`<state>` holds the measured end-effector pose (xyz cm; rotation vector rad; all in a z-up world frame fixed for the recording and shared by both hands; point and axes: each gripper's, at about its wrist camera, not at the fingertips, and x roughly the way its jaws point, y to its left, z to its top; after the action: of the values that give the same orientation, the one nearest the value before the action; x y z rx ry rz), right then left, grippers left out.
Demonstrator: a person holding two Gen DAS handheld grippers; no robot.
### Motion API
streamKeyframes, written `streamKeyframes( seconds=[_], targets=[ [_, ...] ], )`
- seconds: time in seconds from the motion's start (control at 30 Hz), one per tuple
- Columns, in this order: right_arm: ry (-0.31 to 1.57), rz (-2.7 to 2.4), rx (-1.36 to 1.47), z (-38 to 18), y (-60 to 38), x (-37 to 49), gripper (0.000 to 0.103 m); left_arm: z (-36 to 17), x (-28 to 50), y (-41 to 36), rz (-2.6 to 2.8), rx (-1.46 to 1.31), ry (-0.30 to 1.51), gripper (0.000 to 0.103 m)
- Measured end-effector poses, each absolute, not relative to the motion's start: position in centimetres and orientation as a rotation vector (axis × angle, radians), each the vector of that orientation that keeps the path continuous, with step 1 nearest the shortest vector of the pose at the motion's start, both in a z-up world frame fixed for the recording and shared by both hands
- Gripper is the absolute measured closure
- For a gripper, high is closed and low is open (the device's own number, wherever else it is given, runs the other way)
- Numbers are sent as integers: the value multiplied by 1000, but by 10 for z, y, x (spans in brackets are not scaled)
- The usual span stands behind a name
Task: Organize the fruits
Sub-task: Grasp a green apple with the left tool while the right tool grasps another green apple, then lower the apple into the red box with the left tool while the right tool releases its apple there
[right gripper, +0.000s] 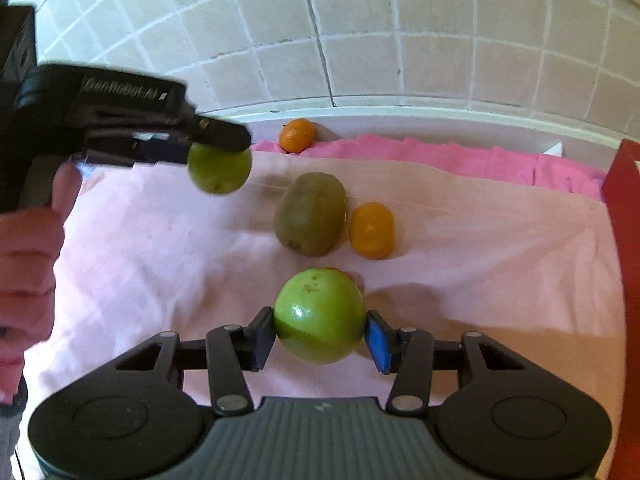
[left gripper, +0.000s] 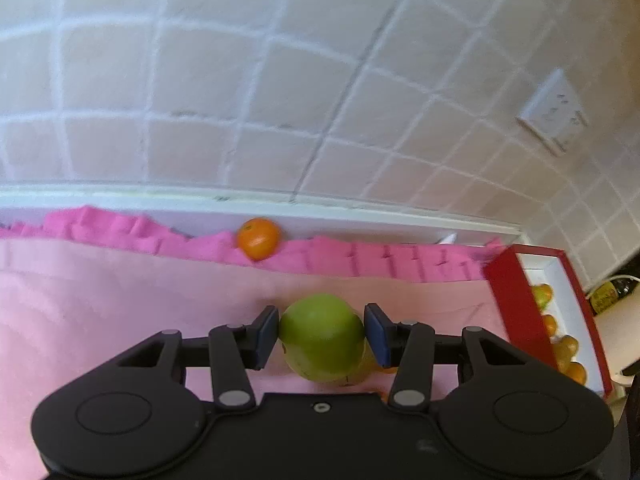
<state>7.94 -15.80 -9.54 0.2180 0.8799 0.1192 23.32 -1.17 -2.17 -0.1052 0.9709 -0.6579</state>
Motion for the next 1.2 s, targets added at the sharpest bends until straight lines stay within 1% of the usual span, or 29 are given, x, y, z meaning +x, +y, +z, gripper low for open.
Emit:
streamKeyframes(
  seconds=[0.17,0.33,0.53,0.67,0.9,1.2],
  targets=[
    [853,93,228,-79,-168,46,53,5,214,-35,-735,-76,913,47],
    [792,34,247,-53,-192,13,53,35,191,-76,-849,-33,844,47],
    [711,-96,282,-22,-250,-29,53,67,167,-146,-1004,28,780,47],
    [718,-188,393,-22,-307,-51,53,77,153,-201,-1097,66,768,47],
    [808,-218,648,-68,-391,-66,53,60,141,-296,-1204,141,838,47],
    [969,-241,698,-113,-425,-50,53,5,146,-383,-1216,216,986,47]
  ],
)
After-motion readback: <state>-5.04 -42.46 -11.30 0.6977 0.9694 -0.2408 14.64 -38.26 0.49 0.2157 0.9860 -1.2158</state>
